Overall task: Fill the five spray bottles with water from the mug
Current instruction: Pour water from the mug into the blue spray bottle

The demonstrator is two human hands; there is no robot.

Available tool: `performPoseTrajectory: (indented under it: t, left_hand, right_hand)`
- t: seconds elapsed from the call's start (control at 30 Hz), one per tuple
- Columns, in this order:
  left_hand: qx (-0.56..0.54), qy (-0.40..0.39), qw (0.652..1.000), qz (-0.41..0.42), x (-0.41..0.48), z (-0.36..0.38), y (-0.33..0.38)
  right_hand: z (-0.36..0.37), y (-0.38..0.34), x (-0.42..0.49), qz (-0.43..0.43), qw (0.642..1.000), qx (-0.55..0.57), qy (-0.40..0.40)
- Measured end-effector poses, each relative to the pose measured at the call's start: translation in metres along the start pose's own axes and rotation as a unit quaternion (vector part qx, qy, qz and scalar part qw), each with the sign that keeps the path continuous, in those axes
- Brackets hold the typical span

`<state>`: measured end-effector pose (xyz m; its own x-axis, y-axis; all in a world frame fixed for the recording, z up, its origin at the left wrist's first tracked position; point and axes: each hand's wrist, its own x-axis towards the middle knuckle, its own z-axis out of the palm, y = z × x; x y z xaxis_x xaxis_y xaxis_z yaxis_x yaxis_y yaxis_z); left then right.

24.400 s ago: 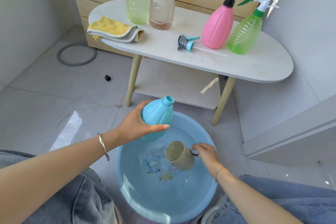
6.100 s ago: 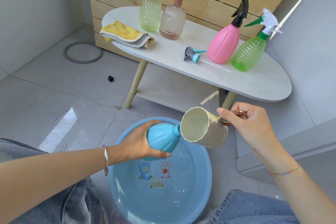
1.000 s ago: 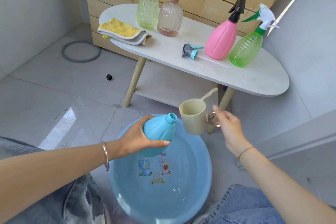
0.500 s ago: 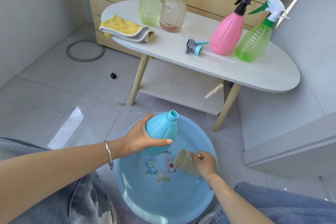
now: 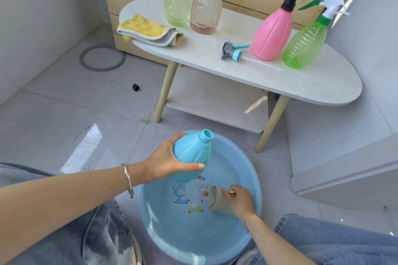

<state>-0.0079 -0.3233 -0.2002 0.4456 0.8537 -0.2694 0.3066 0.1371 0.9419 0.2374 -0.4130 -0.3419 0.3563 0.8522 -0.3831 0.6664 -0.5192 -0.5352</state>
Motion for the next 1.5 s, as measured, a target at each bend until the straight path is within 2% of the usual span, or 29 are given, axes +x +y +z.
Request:
performPoseTrajectory:
  t: [0.23,0.47,0.6,0.7,0.8,0.93,1.07,1.27,1.4,1.5]
  left_hand:
    - [-0.022,0.017,1.0,0.002,0.004,-0.001,0.004]
    - [-0.078,0.06,0.994,0.049,0.005,-0.009,0.04]
    - [-0.1,0.098,0.985,0.099,0.005,-0.017,0.071]
    - [-0.122,0.126,0.975,0.133,0.004,-0.022,0.087]
    - [-0.12,0.146,0.969,0.158,0.002,-0.023,0.094]
    - [-0.129,0.176,0.964,0.149,0.002,-0.015,0.084]
    - [-0.123,0.18,0.967,0.133,0.0,0.002,0.062]
    - [-0.105,0.133,0.979,0.111,0.0,0.023,0.039]
    - [-0.065,0.106,0.985,0.123,0.004,0.03,0.035]
    - [-0.046,0.091,0.985,0.137,0.005,0.034,0.037]
  right_hand:
    - [0.003,0.0,-0.003,0.007,0.999,0.043,-0.001]
    - [-0.042,-0.013,0.004,0.041,0.973,0.226,-0.016]
    - [-0.097,-0.045,-0.001,-0.011,0.957,0.289,-0.026]
    - [-0.147,-0.076,-0.013,-0.062,0.944,0.325,-0.002]
    - [-0.192,-0.109,-0.034,-0.123,0.916,0.381,0.011]
    - [-0.238,-0.143,-0.055,-0.208,0.873,0.441,0.018]
    - [-0.26,-0.158,-0.063,-0.247,0.855,0.452,0.052]
    - [-0.266,-0.165,-0.07,-0.266,0.859,0.426,0.095]
    - [-0.262,-0.167,-0.073,-0.275,0.861,0.415,0.103]
    - [-0.258,-0.166,-0.072,-0.266,0.876,0.386,0.118]
